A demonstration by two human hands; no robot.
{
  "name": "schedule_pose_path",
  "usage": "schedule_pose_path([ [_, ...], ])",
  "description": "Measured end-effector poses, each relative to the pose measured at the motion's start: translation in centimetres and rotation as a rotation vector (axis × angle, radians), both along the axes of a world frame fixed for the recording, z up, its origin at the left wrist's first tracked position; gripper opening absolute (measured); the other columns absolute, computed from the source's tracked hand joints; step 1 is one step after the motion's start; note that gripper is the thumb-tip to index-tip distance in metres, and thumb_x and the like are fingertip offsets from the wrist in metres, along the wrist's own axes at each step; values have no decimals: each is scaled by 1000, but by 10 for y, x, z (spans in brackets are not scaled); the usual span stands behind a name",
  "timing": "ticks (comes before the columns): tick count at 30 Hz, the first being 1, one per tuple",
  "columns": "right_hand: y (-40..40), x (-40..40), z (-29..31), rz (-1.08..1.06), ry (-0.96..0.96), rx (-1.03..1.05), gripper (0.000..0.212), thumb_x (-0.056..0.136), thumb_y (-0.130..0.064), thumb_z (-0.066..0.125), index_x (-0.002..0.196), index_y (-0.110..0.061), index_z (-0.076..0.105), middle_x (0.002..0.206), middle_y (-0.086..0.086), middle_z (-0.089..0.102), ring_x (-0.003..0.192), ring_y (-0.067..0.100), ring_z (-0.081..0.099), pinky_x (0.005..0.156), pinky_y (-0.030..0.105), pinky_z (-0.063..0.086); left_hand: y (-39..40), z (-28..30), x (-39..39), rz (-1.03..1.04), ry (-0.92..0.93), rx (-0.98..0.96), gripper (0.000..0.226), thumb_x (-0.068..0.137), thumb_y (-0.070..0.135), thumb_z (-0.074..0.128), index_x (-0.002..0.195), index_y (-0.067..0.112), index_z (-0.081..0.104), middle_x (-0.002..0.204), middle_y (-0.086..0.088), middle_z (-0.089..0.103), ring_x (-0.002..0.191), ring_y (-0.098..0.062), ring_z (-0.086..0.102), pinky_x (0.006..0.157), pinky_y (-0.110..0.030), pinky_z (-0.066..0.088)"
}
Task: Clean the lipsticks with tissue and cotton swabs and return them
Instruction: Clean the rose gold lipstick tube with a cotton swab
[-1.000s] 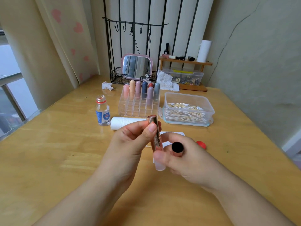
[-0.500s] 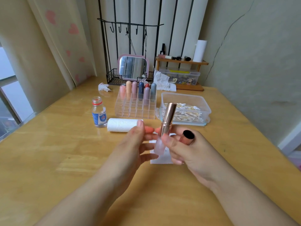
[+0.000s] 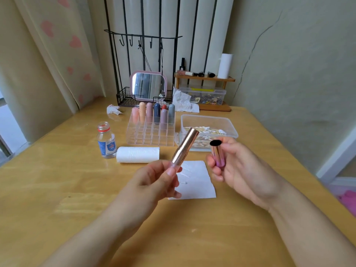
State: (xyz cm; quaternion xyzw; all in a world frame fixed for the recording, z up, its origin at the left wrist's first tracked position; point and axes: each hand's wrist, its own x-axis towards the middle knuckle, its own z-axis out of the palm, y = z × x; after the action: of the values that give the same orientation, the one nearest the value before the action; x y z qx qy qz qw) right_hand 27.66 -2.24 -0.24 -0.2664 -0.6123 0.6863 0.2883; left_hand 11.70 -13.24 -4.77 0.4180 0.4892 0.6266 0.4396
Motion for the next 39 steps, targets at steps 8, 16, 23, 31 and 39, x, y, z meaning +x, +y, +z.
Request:
schedule_pose_path([
  [8,4,13,1,-15,-79,310,13,87,-29,54,97,-22,50,67,-8,55,58,12,36,57,29,30,1,-3,-7,68,288,-21,29,78,41,53,91,18,64,68,10,56,65,-10,58,74,-31,47],
  [16,1,10,2,23,-66,502,13,84,-31,64,91,-21,64,62,-17,55,56,1,46,56,18,38,-2,-3,-6,61,405,-22,26,85,57,51,89,36,65,67,17,57,66,-2,55,65,-9,41],
  [23,-8,-11,-17,54,-102,480,25,92,-38,48,101,-15,46,91,7,64,82,16,64,70,32,52,1,-7,-10,13,402,7,29,85,47,47,88,24,64,64,10,54,61,-3,50,63,-13,39],
  [31,-1,-66,5,27,-203,593,23,91,-7,58,95,-27,47,82,-1,64,71,10,65,80,31,55,13,-7,-38,276,188,-26,17,89,36,60,101,24,65,86,11,69,80,-9,61,74,-25,49],
  [39,39,-166,37,-126,-347,905,31,89,-25,61,112,-24,40,102,1,61,92,20,61,77,34,51,15,-25,-92,808,686,30,17,91,8,55,106,13,60,94,7,58,83,-9,57,68,-23,40],
])
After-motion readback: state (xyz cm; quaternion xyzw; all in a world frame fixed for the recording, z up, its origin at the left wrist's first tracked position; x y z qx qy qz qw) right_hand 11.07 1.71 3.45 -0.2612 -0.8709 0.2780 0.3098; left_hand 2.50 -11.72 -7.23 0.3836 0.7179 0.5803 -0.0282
